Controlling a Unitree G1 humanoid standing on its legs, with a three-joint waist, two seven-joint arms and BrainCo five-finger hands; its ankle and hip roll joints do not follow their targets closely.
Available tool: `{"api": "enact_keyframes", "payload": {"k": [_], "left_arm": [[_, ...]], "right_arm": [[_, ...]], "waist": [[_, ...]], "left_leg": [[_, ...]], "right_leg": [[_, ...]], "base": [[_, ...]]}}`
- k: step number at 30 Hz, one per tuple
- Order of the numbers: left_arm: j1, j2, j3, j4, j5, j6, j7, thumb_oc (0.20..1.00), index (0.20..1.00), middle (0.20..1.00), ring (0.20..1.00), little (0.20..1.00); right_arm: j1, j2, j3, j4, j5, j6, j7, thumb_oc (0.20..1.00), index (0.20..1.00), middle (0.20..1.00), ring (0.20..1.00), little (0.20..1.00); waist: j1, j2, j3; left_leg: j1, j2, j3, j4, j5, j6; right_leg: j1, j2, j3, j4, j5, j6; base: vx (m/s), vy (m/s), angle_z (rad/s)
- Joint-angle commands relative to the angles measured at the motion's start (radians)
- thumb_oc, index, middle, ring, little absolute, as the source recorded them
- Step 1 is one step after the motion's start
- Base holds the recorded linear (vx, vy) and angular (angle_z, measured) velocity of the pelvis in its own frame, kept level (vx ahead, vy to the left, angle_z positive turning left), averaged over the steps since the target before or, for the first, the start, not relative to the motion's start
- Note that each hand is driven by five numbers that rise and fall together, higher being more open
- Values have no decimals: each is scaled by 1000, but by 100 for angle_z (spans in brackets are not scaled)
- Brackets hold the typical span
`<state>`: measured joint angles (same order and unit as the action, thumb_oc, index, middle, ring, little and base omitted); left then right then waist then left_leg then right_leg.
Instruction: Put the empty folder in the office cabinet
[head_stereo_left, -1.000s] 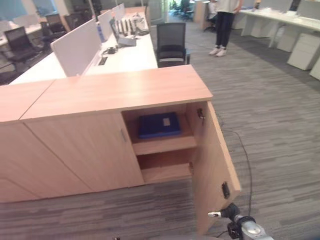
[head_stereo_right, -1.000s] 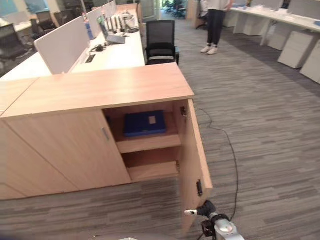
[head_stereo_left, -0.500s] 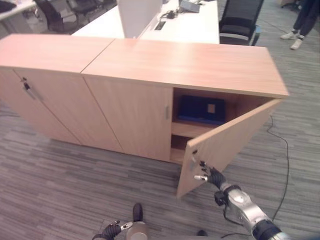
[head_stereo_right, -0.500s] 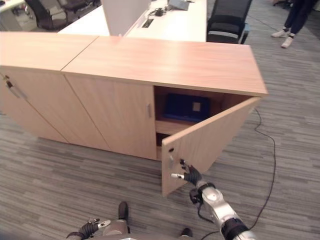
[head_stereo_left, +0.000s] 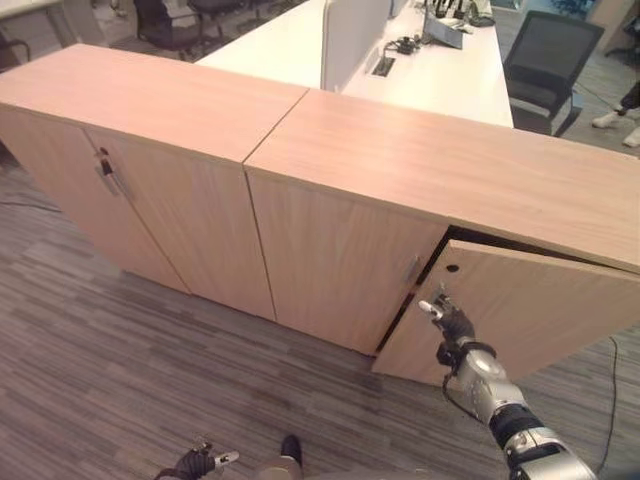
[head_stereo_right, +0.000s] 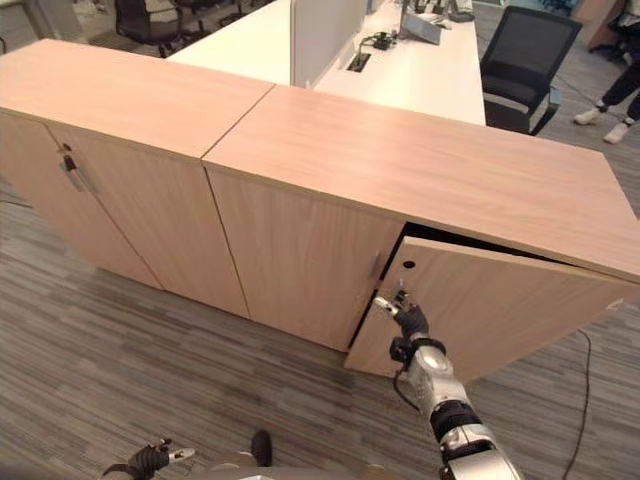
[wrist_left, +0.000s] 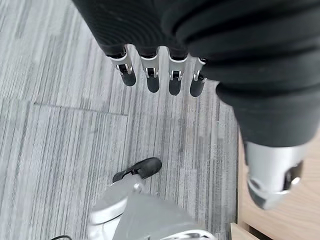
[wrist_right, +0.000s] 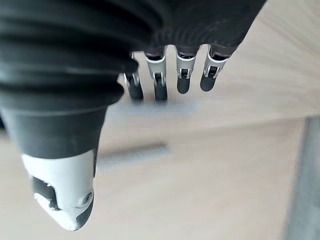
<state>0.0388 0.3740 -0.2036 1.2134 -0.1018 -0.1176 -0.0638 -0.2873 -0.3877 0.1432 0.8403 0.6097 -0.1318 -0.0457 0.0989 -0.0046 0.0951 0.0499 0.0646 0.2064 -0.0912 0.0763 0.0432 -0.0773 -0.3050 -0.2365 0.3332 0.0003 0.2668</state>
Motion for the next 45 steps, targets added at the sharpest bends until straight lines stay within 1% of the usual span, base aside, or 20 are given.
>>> {"api": "enact_keyframes", "payload": {"k": [1, 2, 3, 4, 6, 7, 8, 11, 16, 21, 27, 28, 29, 30, 31, 34, 36, 39, 42, 45], "left_arm": [[-15, 31, -16, 6, -31, -25, -19, 1000, 1000, 1000, 1000, 1000], [-17, 31, -16, 7, -31, -25, -19, 1000, 1000, 1000, 1000, 1000], [-16, 33, -14, 18, -19, -27, -20, 1000, 1000, 1000, 1000, 1000], [-11, 30, -13, 24, -16, -28, -18, 1000, 1000, 1000, 1000, 1000], [2, 23, -10, 35, -13, -27, -19, 1000, 1000, 1000, 1000, 1000], [9, 19, -12, 37, -10, -28, -21, 1000, 1000, 1000, 1000, 1000], [22, 5, -27, 37, -1, -30, -27, 1000, 1000, 1000, 1000, 1000], [32, -1, -36, 33, -5, -30, -31, 1000, 1000, 1000, 1000, 1000], [46, -11, -56, 23, -21, -31, -38, 1000, 1000, 1000, 1000, 1000], [43, -22, -70, 7, -54, -32, -38, 1000, 1000, 1000, 1000, 1000], [42, -48, -73, -5, -83, -30, -35, 1000, 1000, 1000, 1000, 1000], [42, -65, -71, -2, -85, -29, -33, 1000, 1000, 1000, 1000, 1000], [42, -70, -68, 1, -84, -29, -31, 1000, 1000, 1000, 1000, 1000], [43, -69, -69, 1, -84, -30, -31, 1000, 1000, 1000, 1000, 1000], [41, -84, -58, 8, -81, -29, -28, 1000, 1000, 1000, 1000, 1000], [36, -95, -37, 12, -62, -35, -17, 1000, 1000, 1000, 1000, 1000], [34, -100, -25, 11, -56, -35, -14, 1000, 1000, 1000, 1000, 1000], [26, -102, -15, 8, -48, -38, -14, 1000, 1000, 1000, 1000, 1000], [19, -101, -11, 8, -52, -38, -15, 1000, 1000, 1000, 1000, 1000], [8, -106, -8, 8, -61, -39, -17, 1000, 1000, 1000, 1000, 1000]], "right_arm": [[-136, -79, -84, 45, 77, -102, -24, 1000, 1000, 1000, 1000, 1000], [-137, -80, -85, 46, 78, -102, -23, 1000, 1000, 1000, 1000, 1000], [-138, -107, -109, 89, 94, -100, -22, 1000, 1000, 1000, 1000, 1000], [-142, -122, -118, 106, 100, -100, -23, 1000, 1000, 1000, 1000, 1000], [-147, -151, -133, 137, 109, -95, -20, 1000, 1000, 1000, 1000, 1000], [-148, -166, -137, 146, 106, -92, -18, 1000, 1000, 1000, 1000, 1000], [-158, -208, -142, 194, 98, -78, -9, 1000, 1000, 1000, 1000, 1000], [-173, -234, -135, 236, 85, -69, -5, 1000, 1000, 1000, 1000, 1000], [-253, -290, -101, 337, 61, -45, 8, 1000, 1000, 1000, 1000, 1000], [-309, -319, -75, 384, 67, -38, 18, 1000, 1000, 1000, 1000, 1000], [-269, -270, -75, 350, 93, -46, 25, 1000, 1000, 1000, 1000, 1000], [-208, -209, -80, 314, 103, -57, 29, 1000, 1000, 1000, 1000, 1000], [-171, -179, -85, 296, 106, -61, 29, 1000, 1000, 1000, 1000, 1000], [-166, -178, -87, 293, 105, -60, 27, 1000, 1000, 1000, 1000, 1000], [-76, -110, -78, 259, 80, -61, 37, 1000, 1000, 1000, 1000, 1000], [78, -17, -30, 220, -20, -48, 56, 1000, 1000, 1000, 1000, 1000], [160, 27, 8, 203, -94, -39, 65, 1000, 1000, 1000, 1000, 1000], [239, 61, 60, 221, -210, -22, 83, 1000, 1000, 1000, 1000, 1000], [258, 82, 73, 253, -237, -15, 86, 1000, 1000, 1000, 1000, 1000], [284, 108, 88, 307, -283, -2, 92, 1000, 1000, 1000, 1000, 1000]], "waist": [[2, -17, 6], [2, -16, 5], [-4, -29, -11], [-3, -31, -20], [-4, -28, -41], [-3, -26, -48], [-6, -12, -64], [-7, -5, -68], [0, 16, -70], [2, 34, -63], [-12, 44, -59], [-21, 47, -55], [-26, 48, -56], [-25, 47, -57], [-37, 49, -55], [-55, 49, -53], [-66, 47, -52], [-81, 44, -50], [-90, 42, -49], [-105, 35, -50]], "left_leg": [[-17, 23, -55, 10, -46, -94], [-19, 24, -54, 9, -42, -94], [-3, 11, -63, 9, -59, -95], [5, 9, -64, 9, -62, -96], [14, 10, -67, 4, -66, -102], [16, 13, -69, 4, -69, -106], [19, 21, -75, 4, -70, -121], [22, 31, -80, 4, -69, -132], [28, 53, -84, 4, -64, -150], [28, 71, -91, 4, -52, -164], [32, 84, -102, 4, -46, -171], [33, 88, -101, 4, -44, -172], [34, 89, -100, 4, -44, -172], [34, 89, -100, 4, -44, -173], [38, 92, -98, 4, -46, -173], [43, 94, -95, 4, -48, -174], [45, 96, -95, 4, -49, -175], [50, 96, -90, 4, -51, -175], [55, 99, -81, 4, -52, -175], [70, 105, -46, 4, -58, -174]], "right_leg": [[55, 85, 47, -216, -15, -46], [53, 86, 48, -220, -10, -47], [70, 91, 99, -287, 16, -42], [85, 89, 107, -311, 31, -42], [114, 88, 104, -347, 46, -44], [129, 90, 91, -367, 47, -45], [168, 97, 61, -413, 46, -49], [178, 103, 47, -420, 40, -51], [180, 119, 50, -420, 22, -59], [188, 129, 46, -420, 9, -70], [193, 141, 40, -420, 0, -81], [193, 145, 41, -420, -1, -85], [194, 146, 41, -420, -2, -86], [194, 146, 41, -420, -3, -86], [196, 149, 43, -420, -4, -89], [198, 152, 46, -420, -7, -94], [199, 152, 48, -420, -8, -95], [198, 153, 55, -420, -6, -97], [195, 152, 60, -420, -3, -97], [180, 153, 85, -420, 6, -94]], "base": [[152, -44, 11], [214, -56, 8], [167, -62, 43], [227, -88, 82], [148, -80, 56], [172, -132, -13], [125, -108, -16], [67, -93, 14], [31, -94, 3], [11, -88, -4], [12, -46, 0], [0, 0, 0], [0, 0, 0], [0, 0, 0], [18, -18, 5], [10, -16, 3], [0, 0, 0], [-5, -15, -7], [-11, -6, -8], [-7, 5, -34]]}}
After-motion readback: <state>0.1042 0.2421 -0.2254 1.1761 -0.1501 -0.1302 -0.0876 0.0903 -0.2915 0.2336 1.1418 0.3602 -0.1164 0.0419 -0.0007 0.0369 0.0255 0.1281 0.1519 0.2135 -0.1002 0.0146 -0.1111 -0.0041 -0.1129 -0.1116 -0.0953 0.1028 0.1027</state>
